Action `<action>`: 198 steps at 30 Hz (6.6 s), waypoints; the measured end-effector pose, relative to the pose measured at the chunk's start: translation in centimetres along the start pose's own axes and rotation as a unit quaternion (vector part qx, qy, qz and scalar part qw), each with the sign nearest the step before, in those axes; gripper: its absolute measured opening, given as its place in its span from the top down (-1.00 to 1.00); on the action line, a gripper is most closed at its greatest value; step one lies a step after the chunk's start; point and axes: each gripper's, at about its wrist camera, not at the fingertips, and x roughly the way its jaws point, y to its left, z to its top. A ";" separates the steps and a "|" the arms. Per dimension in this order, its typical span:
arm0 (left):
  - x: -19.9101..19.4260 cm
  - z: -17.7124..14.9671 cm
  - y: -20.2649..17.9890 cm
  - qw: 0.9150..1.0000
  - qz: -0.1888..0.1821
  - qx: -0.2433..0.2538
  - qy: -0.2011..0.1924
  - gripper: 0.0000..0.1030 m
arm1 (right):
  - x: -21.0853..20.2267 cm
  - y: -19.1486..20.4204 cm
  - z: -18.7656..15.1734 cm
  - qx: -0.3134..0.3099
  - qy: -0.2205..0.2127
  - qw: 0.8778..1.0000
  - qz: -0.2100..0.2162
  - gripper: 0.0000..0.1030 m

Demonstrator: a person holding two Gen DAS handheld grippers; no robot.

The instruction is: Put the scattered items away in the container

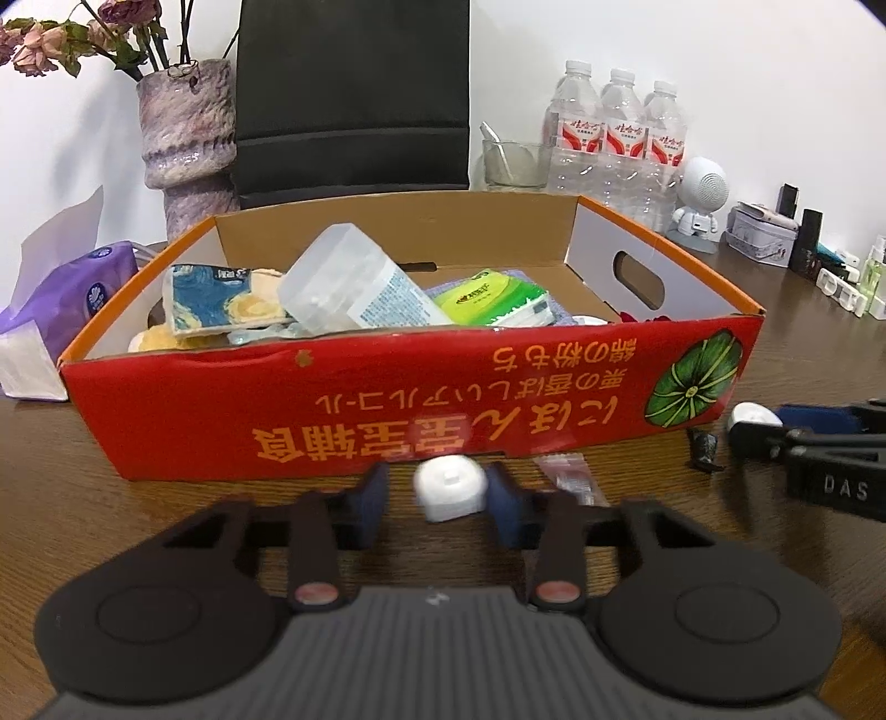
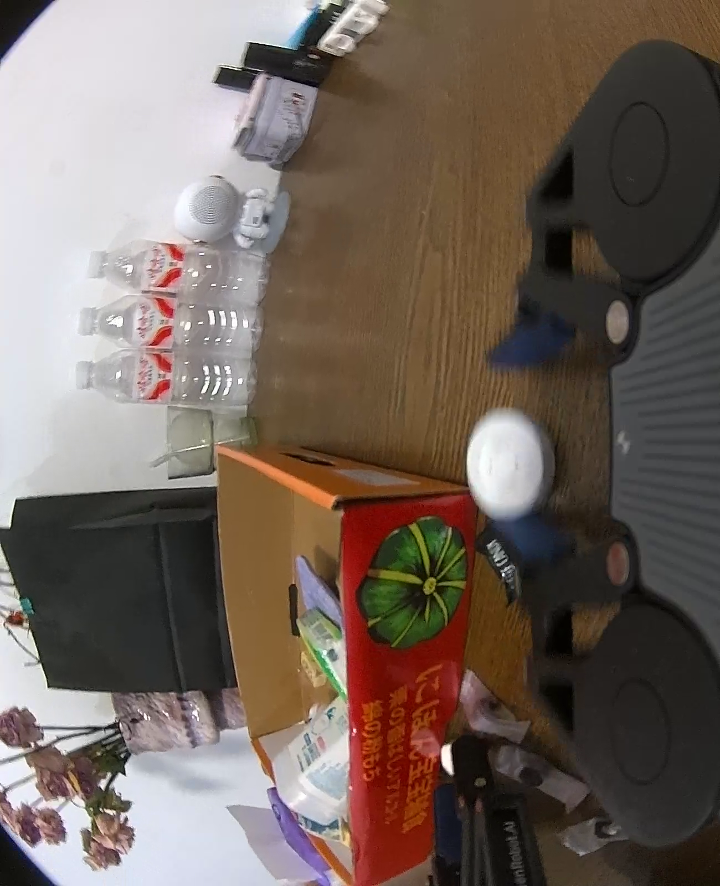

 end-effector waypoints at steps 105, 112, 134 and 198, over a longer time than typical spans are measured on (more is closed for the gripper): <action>-7.1 4.7 7.5 0.990 -0.018 -0.036 -0.133 -1.00 | -5.4 4.7 5.9 -0.027 -0.088 0.995 -0.039 -1.00; -6.6 1.7 2.9 0.996 -0.036 -0.002 -0.085 -1.00 | -4.9 1.3 2.2 0.010 -0.035 0.999 -0.015 -1.00; -2.4 -1.8 0.0 0.999 -0.041 0.033 -0.002 0.63 | -0.1 4.4 0.1 -0.003 0.011 1.000 -0.004 0.49; -4.4 -1.2 3.3 0.996 -0.079 0.009 -0.037 0.90 | -4.4 7.5 -1.5 -0.057 -0.035 0.997 0.038 0.74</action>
